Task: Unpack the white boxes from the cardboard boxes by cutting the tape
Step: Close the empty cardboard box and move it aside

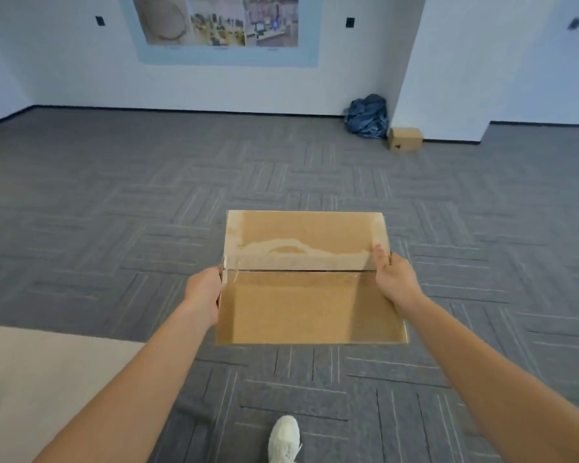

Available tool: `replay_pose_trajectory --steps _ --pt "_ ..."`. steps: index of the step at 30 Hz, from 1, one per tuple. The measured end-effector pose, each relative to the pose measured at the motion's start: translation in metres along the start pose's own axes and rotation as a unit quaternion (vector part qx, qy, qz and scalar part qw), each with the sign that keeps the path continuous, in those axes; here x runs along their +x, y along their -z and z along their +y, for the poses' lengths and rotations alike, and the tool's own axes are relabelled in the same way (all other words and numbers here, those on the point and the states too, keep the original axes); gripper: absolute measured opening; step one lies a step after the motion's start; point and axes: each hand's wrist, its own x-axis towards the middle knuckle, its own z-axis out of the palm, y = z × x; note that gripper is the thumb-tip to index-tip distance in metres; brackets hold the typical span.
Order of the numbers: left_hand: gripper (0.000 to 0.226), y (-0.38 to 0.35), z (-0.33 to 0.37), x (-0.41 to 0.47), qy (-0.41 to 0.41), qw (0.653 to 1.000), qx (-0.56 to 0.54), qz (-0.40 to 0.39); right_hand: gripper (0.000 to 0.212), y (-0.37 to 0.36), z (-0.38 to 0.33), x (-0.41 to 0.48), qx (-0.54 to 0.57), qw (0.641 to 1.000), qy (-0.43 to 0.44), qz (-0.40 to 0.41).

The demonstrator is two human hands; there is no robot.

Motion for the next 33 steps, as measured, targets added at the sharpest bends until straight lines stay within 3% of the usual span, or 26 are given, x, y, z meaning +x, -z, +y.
replay_pose_trajectory --steps 3,11,33 --pt "0.009 -0.06 0.031 0.054 0.023 0.999 0.001 -0.04 0.068 0.017 -0.01 0.063 -0.002 0.999 -0.026 0.039" --pt "0.021 -0.217 0.108 0.173 0.008 0.995 0.048 -0.086 0.072 0.064 -0.031 0.21 0.015 0.992 -0.076 0.097" --pt "0.025 -0.717 0.269 0.364 -0.004 0.994 0.064 -0.084 0.063 0.269 -0.029 0.705 -0.007 0.989 -0.069 0.129"
